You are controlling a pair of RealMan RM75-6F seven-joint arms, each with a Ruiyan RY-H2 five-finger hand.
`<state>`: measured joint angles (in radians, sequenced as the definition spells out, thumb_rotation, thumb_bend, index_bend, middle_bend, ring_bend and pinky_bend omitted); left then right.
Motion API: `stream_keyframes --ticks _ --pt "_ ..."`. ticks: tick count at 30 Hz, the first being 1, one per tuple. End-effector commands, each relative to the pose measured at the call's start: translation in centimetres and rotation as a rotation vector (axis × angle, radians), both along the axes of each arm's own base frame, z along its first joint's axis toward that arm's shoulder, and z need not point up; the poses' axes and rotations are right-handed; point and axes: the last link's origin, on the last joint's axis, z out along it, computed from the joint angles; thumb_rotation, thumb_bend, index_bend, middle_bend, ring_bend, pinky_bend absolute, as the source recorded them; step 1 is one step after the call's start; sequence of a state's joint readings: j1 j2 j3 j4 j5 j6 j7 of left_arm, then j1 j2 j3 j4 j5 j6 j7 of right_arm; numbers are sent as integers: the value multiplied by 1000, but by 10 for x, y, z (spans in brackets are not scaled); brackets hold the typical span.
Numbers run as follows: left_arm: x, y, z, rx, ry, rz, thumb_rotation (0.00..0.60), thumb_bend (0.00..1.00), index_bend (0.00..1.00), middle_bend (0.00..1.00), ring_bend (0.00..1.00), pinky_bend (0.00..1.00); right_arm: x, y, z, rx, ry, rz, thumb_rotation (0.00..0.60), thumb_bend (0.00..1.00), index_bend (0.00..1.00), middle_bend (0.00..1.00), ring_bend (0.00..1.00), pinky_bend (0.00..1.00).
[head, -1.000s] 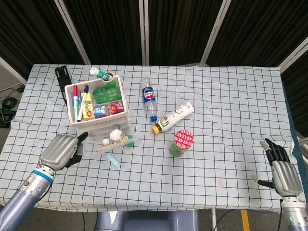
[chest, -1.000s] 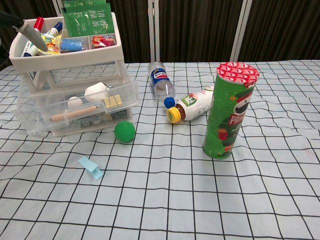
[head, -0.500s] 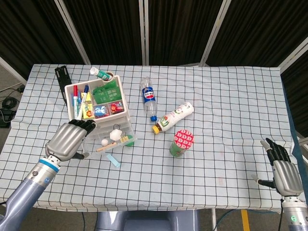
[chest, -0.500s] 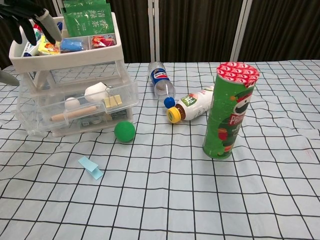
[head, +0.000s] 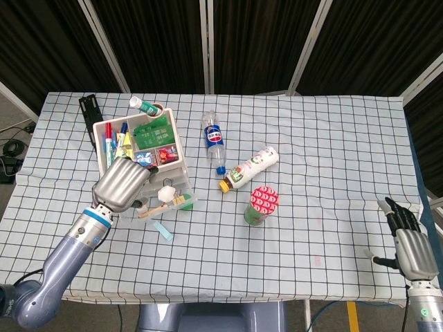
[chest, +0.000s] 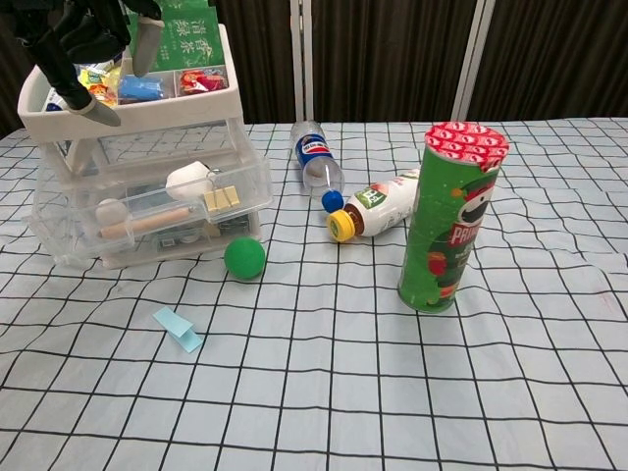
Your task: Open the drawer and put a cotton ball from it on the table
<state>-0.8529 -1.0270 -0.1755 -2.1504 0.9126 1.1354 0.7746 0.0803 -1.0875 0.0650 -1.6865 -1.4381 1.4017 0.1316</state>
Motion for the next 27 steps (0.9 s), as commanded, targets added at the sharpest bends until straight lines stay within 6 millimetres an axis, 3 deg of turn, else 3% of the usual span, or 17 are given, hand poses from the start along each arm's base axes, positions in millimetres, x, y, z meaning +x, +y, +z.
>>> stream_keyframes --ticks 1,7,16,27 --pt "1 2 -1 -9 21 -5 600 38 563 901 808 739 -1 0 1 -1 -3 -2 600 38 0 0 0 0" --pt "-1 3 -5 -68 48 6 600 38 601 996 889 816 -1 -1 0 4 -4 -4 600 38 0 0 0 0" --pt "-13 -1 0 -133 169 82 600 38 525 1000 891 817 0 0 -1 4 -2 0 600 39 0 0 0 0" --pt "-15 -4 3 -191 203 135 600 38 523 1000 891 816 0 0 -1 4 -3 -2 600 38 0 0 0 0"
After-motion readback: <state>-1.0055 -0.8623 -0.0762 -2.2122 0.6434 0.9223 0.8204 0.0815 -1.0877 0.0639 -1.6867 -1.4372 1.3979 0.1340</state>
